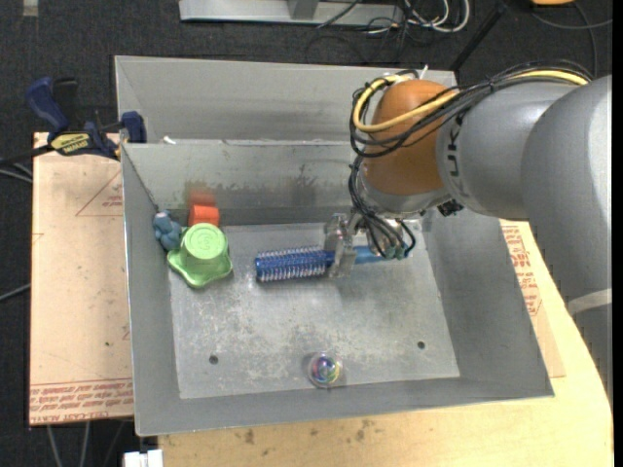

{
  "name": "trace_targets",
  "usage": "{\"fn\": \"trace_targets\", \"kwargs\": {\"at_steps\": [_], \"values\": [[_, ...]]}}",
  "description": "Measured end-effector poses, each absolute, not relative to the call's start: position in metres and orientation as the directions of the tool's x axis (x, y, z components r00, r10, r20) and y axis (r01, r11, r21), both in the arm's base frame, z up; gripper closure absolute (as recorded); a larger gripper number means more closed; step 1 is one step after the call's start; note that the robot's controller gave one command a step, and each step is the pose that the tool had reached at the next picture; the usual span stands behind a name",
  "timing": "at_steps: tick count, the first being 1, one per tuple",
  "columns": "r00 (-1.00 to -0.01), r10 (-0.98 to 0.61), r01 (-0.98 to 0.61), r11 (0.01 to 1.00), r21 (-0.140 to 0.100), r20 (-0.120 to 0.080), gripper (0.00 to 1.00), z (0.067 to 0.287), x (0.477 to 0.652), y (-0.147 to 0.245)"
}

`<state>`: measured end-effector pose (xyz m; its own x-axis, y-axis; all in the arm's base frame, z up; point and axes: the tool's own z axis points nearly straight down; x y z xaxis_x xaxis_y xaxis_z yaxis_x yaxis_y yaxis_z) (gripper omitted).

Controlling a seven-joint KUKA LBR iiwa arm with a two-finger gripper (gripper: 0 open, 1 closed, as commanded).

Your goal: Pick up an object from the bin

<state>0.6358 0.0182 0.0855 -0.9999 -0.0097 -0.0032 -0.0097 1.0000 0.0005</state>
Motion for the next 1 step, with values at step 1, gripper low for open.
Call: {"fn": "trace_targets", "kwargs": {"at_steps": [1], "values": [[-1.000,-0.028,-0.028,1.000,0.000,-0.011,1.00,0.2799,0.6374,0.0081]]}}
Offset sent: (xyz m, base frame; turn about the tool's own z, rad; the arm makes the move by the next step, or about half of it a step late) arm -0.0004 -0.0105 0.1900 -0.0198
